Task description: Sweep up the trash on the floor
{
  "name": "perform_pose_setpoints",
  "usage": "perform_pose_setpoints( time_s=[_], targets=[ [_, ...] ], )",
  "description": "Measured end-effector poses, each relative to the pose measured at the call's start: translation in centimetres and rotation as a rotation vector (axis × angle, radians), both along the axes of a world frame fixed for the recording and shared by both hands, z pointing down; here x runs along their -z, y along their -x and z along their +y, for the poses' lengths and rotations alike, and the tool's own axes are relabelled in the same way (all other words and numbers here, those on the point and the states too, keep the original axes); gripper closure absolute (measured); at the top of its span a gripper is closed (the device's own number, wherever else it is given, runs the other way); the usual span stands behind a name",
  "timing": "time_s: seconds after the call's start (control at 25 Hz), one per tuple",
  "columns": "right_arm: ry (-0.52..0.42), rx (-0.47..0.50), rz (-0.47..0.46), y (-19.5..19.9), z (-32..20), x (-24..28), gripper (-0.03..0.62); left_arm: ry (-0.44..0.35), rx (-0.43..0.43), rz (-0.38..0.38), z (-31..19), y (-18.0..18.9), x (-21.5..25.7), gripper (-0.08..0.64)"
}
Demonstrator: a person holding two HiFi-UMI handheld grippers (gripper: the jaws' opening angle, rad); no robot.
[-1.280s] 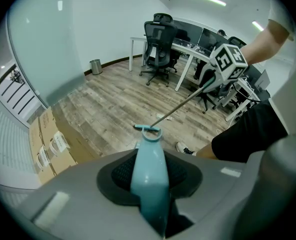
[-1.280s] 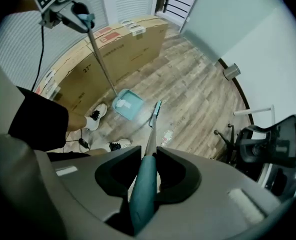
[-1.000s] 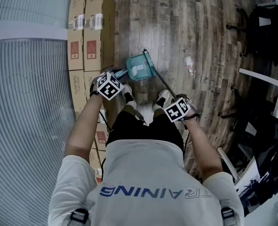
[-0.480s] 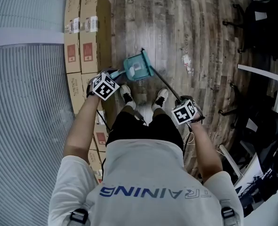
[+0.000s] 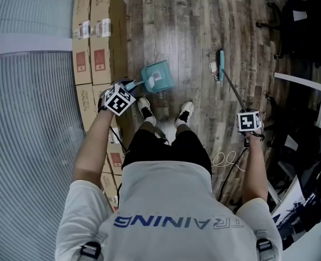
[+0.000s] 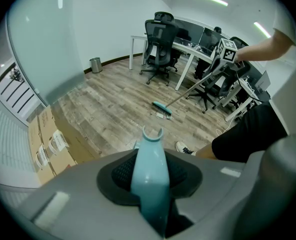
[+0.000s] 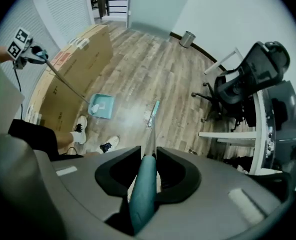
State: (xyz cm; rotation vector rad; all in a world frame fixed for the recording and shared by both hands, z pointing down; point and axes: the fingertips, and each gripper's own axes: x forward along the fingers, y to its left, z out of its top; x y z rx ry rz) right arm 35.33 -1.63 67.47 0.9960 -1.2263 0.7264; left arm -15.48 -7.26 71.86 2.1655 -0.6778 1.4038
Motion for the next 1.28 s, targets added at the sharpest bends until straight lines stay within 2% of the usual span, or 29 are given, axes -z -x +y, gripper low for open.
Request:
perform_pose_setpoints(
  time_s=[0.12,0.24,0.4,0.56,0.96,1.12,1.28],
  targets=[
    [0.037,-0.060,0.046,-2.9,0.6,-1.0,0.482,0.000,0.001,-0.002,0.2,-0.1,0.0,0.460],
    [0.071,-0.003,0.139,-4.4,0.7,-2.4,0.483,0.000,0.001,-0.006,0.5,-0.2,0.1,0.460],
    [0.158,0.033,0.121,-3.2,2.2,-5.1,0.483,0.001,-0.001,-0.005,0.4,-0.2,0.0,0.460],
    [0.143,0.019,0.093,-1.0,2.7,-5.6,0.485,0.003,0.001,-0.008,0.3,0.1,-0.2,0.460],
    [0.132,0.187,0.021,7.4,5.7,-4.9,0.486,0.000,0.002,-0.007,0.2,0.0,-0.2,0.459],
    [0.133,0.248,-0.054,11.8,6.7,-4.2,0.485,-0.001,0.002,-0.008,0.2,-0.2,-0.1,0.460],
    [0.140,0.284,-0.171,17.1,7.0,-3.7,0.485,0.000,0.001,-0.006,0.3,-0.1,-0.2,0.460]
  ],
)
